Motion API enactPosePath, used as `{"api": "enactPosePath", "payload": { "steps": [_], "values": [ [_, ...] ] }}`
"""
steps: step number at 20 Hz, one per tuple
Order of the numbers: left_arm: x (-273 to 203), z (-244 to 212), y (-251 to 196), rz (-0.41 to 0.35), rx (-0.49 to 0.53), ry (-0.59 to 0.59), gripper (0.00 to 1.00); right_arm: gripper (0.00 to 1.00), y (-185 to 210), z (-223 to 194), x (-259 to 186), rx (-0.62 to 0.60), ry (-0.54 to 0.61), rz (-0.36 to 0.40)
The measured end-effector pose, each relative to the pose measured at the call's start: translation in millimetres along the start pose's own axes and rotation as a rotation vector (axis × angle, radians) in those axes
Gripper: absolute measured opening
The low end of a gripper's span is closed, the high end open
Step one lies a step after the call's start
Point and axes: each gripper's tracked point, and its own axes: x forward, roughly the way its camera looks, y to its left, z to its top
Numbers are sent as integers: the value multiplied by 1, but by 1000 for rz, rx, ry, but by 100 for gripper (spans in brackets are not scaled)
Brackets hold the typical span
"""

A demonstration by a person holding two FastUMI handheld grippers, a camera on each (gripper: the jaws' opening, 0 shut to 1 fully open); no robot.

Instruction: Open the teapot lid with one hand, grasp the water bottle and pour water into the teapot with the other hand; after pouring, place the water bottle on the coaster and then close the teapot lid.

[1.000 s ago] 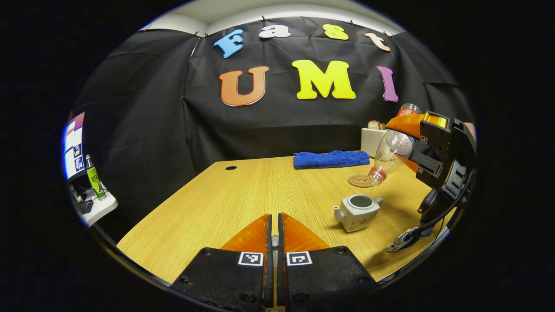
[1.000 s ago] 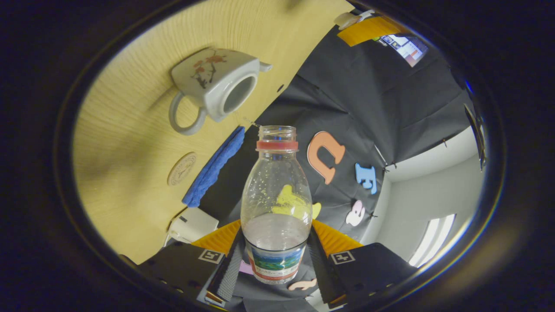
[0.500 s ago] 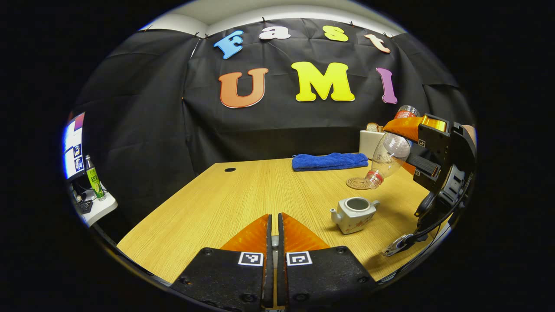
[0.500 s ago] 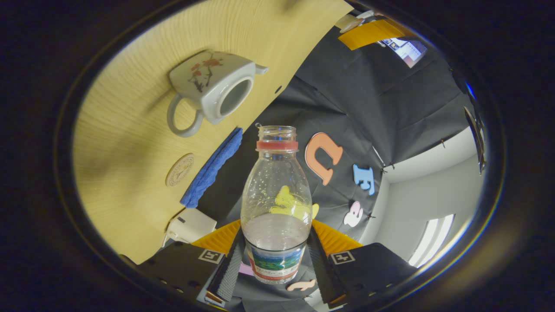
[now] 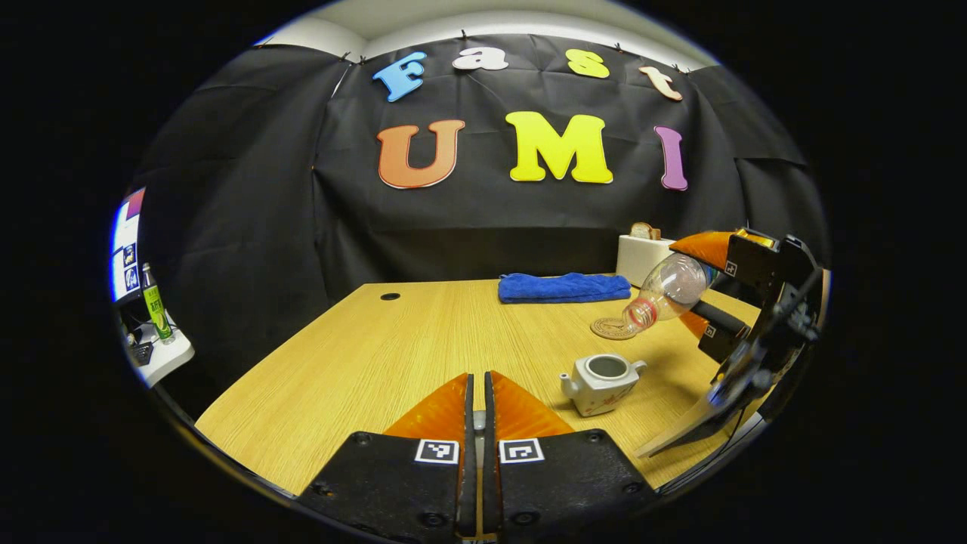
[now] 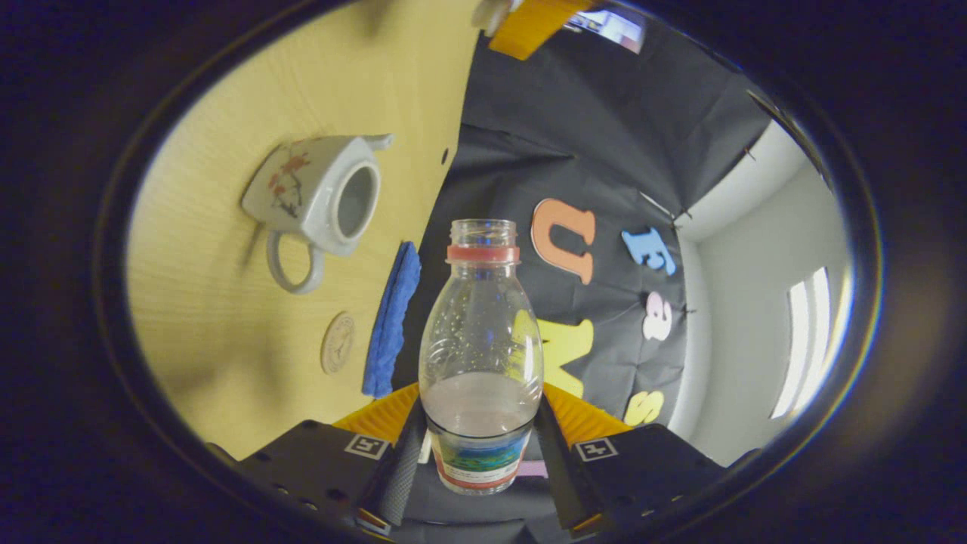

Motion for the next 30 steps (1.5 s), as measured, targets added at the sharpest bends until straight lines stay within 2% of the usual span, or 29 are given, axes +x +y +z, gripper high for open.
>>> {"api": "enactPosePath", "payload": {
  "steps": [2, 7, 9, 13, 16, 19, 22, 24, 30],
  "values": [
    [1, 2, -5, -14, -12, 3, 6, 74, 0, -3, 3, 152, 18, 7],
    [6, 12, -14, -31, -30, -8, 6, 75, -16, -16, 20, 500, 40, 17],
    [6, 15, -17, -34, -50, -5, 6, 74, -27, -26, 32, 698, 51, 14],
    [5, 28, -23, -39, -87, -34, 6, 74, -27, -37, 61, 1081, 56, 93],
    [8, 25, -27, -40, -67, -22, 6, 75, -23, -40, 88, 1281, 31, 123],
    [13, 20, -28, -33, -51, -21, 6, 74, 9, -36, 115, 1454, 77, 222],
    [16, 19, -24, -14, -40, -27, 6, 74, 30, -35, 139, 1549, 122, 288],
    [21, 23, -20, 4, -45, -42, 5, 74, 40, -34, 152, 1566, 135, 314],
    [32, 16, -27, -15, -38, -37, 6, 74, 67, -16, 164, 1584, 142, 390]
  ]
}}
